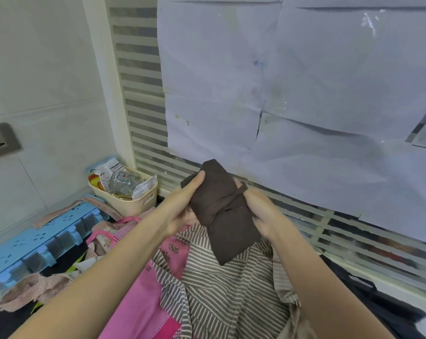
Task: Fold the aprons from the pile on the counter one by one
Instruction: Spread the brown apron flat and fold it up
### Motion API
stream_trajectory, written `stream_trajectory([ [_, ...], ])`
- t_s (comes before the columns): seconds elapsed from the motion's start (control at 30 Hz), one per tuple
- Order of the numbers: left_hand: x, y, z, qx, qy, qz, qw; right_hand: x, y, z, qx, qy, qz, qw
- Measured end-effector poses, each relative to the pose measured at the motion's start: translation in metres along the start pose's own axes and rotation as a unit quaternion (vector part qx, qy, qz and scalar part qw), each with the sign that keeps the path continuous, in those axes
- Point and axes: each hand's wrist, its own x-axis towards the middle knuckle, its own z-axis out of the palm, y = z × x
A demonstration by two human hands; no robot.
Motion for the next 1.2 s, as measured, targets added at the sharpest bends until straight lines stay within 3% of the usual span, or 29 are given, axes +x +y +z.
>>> stream_trajectory([
  [0.07, 0.005, 0.004, -0.005, 0.056, 0.051, 0.061, 0.995, 0.000, -0.005, -0.003, -0.068, -0.017, -0.011, 0.997],
  [0.13, 0.012, 0.004, -0.009, 0.171, 0.126, 0.143, 0.967, -0.006, -0.014, 0.004, -0.214, -0.014, -0.034, 0.976],
  [0.2, 0.019, 0.000, -0.009, 0.359, 0.195, 0.237, 0.882, -0.010, -0.019, 0.016, -0.401, 0.036, -0.106, 0.909],
  [0.23, 0.020, -0.002, -0.006, 0.394, 0.222, 0.259, 0.853, -0.015, -0.020, 0.022, -0.475, 0.072, -0.145, 0.865],
  [0.27, 0.018, -0.003, -0.002, 0.391, 0.238, 0.268, 0.848, -0.016, -0.019, 0.027, -0.508, 0.108, -0.169, 0.838],
  [0.3, 0.015, -0.002, 0.002, 0.339, 0.233, 0.255, 0.875, -0.016, -0.018, 0.029, -0.511, 0.139, -0.190, 0.827],
  [0.33, 0.013, -0.002, 0.004, 0.244, 0.201, 0.216, 0.924, -0.015, -0.017, 0.028, -0.503, 0.162, -0.207, 0.824],
  [0.37, 0.010, -0.002, 0.004, 0.132, 0.141, 0.156, 0.969, -0.013, -0.016, 0.026, -0.497, 0.174, -0.224, 0.820],
  [0.4, 0.006, -0.002, 0.002, 0.039, 0.064, 0.093, 0.993, -0.010, -0.017, 0.023, -0.492, 0.173, -0.241, 0.819],
  [0.47, -0.001, -0.008, -0.001, -0.018, -0.060, 0.023, 0.998, -0.007, -0.020, 0.018, -0.485, 0.145, -0.255, 0.824],
  [0.53, -0.005, -0.014, 0.001, -0.037, -0.099, 0.021, 0.994, -0.006, -0.024, 0.016, -0.480, 0.101, -0.250, 0.835],
  [0.63, -0.002, -0.014, 0.005, -0.054, -0.050, 0.086, 0.994, -0.010, -0.032, 0.013, -0.369, 0.078, -0.253, 0.891],
  [0.73, 0.003, -0.006, 0.001, -0.001, -0.019, 0.139, 0.990, -0.017, -0.036, 0.000, -0.108, -0.035, -0.169, 0.979],
  [0.83, 0.002, -0.001, -0.009, 0.037, -0.035, 0.132, 0.990, -0.029, -0.035, -0.013, -0.006, -0.203, -0.078, 0.976],
  [0.9, 0.003, 0.002, -0.013, 0.058, -0.045, 0.134, 0.988, -0.030, -0.037, -0.016, 0.025, -0.249, -0.053, 0.967],
  [1.1, 0.004, 0.009, -0.008, 0.033, -0.070, 0.121, 0.990, -0.013, -0.064, -0.001, -0.030, -0.069, -0.035, 0.997],
  [1.2, 0.004, 0.011, 0.005, 0.046, -0.080, 0.126, 0.988, -0.003, -0.070, 0.009, -0.146, 0.056, -0.103, 0.982],
])
